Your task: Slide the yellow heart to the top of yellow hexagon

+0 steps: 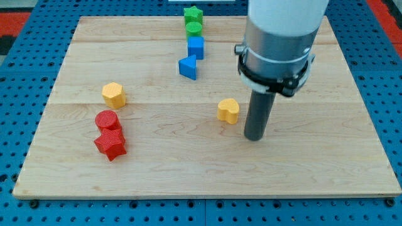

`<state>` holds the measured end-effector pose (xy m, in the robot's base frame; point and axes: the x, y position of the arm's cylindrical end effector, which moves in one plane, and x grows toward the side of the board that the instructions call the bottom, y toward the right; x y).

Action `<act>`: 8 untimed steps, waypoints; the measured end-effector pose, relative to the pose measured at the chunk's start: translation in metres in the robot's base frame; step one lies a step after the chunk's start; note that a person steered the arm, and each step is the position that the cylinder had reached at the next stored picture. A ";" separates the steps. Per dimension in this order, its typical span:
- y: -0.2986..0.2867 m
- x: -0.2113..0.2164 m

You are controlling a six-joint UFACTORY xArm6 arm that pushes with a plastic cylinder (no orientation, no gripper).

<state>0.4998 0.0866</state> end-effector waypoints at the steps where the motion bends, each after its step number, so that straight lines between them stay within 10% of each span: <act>1: -0.034 -0.043; 2: -0.128 -0.063; 5: -0.161 -0.014; 8: -0.202 -0.105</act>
<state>0.3952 -0.1156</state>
